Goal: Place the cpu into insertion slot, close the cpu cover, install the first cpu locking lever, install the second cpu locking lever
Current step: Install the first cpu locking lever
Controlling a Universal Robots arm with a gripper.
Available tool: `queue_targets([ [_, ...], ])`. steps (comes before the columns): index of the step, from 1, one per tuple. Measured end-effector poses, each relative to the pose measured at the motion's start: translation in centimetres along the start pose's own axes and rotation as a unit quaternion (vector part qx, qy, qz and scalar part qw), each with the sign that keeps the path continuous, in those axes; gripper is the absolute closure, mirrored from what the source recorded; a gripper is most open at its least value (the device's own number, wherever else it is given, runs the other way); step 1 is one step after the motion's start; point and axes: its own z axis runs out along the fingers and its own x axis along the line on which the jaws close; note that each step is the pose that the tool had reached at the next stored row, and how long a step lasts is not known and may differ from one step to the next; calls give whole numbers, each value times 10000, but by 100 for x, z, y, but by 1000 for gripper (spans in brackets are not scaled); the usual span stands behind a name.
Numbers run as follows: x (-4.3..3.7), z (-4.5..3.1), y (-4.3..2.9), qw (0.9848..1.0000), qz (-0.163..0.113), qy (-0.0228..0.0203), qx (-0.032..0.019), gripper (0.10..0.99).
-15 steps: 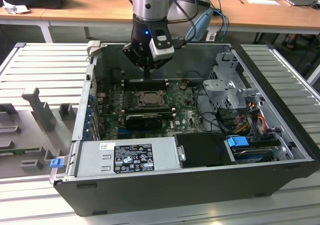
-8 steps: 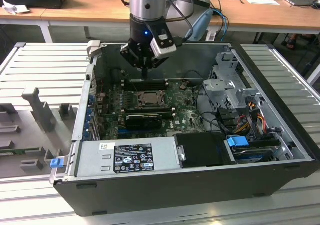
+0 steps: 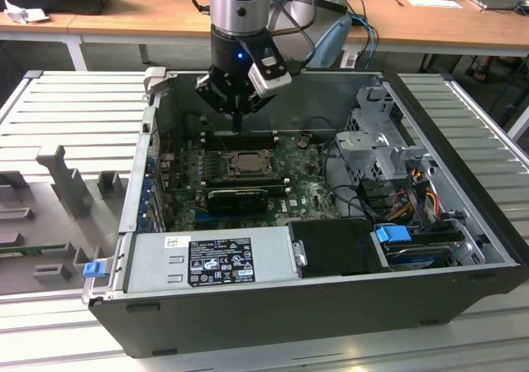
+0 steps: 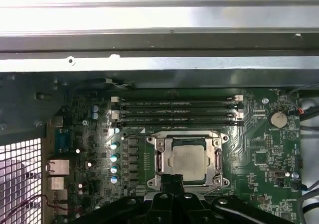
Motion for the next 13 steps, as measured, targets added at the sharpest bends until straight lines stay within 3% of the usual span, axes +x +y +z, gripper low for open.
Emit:
queue_targets([
  [8,359,64,-7,10000,-6,-32,-77,980],
  [13,469,142,-9,10000,-19,-35,-81,980],
])
